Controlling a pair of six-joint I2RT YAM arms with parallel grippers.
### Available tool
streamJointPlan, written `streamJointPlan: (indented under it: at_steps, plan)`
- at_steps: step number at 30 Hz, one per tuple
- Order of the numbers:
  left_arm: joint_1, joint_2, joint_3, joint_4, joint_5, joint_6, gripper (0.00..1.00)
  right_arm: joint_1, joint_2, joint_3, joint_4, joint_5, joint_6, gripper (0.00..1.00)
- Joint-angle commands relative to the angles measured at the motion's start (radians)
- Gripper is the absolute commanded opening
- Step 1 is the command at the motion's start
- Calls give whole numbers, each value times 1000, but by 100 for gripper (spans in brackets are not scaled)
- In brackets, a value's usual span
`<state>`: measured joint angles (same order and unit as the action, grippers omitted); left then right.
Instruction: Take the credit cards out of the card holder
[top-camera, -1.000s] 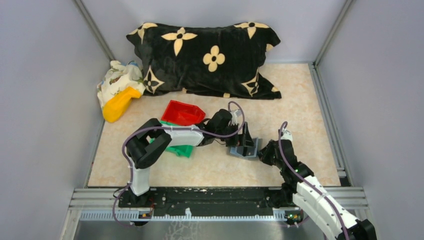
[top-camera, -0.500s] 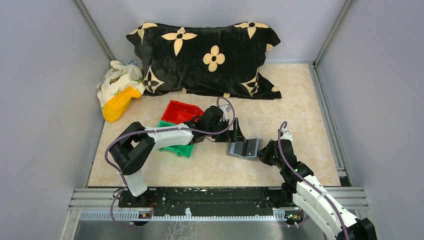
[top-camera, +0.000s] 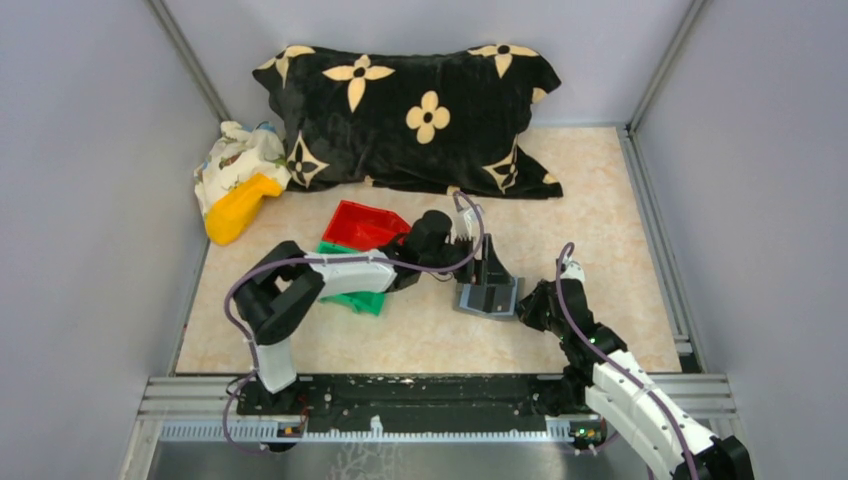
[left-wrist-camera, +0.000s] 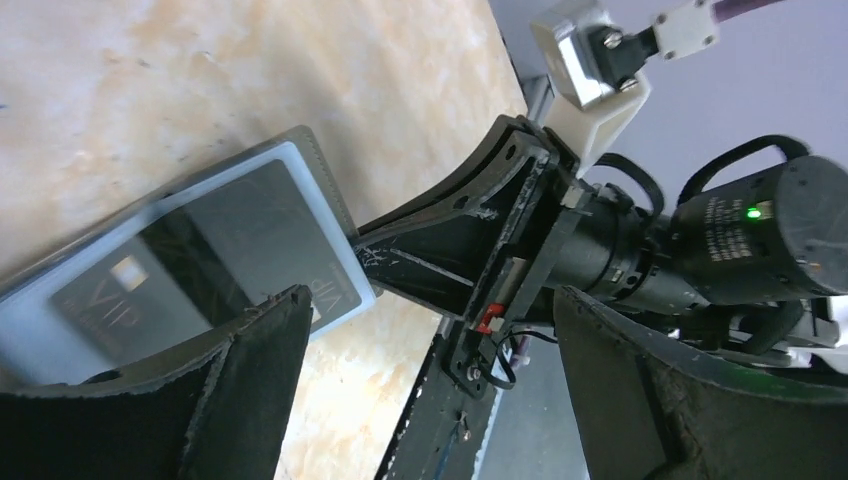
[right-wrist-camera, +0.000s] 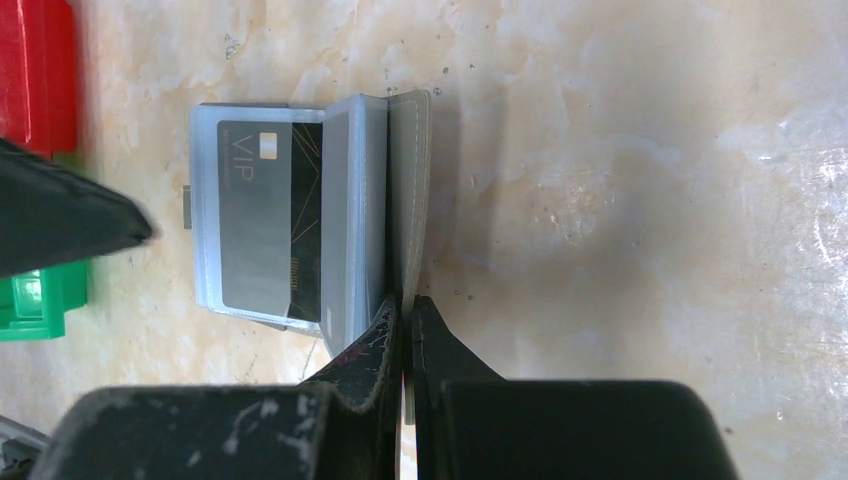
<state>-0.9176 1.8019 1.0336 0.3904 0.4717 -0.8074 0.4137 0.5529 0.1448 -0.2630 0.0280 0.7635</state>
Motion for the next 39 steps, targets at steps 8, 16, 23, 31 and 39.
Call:
streamJointPlan:
  at_steps: [8, 16, 23, 31, 39]
  plan:
    - [-36, 260, 76, 201, 116, -88, 93, -3, -14, 3, 4, 3, -1, 0]
    - [-27, 277, 38, 215, 98, -96, 92, -3, -111, 76, -130, 75, -4, 36]
    - [-18, 285, 36, 214, 98, -94, 92, -3, -289, 134, -232, 164, 41, 37]
    - [-13, 301, 37, 228, 100, -105, 92, -3, -279, 190, -221, 201, 20, 29]
    - [-11, 300, 40, 212, 90, -104, 92, 4, -141, 166, -78, 61, 22, 23]
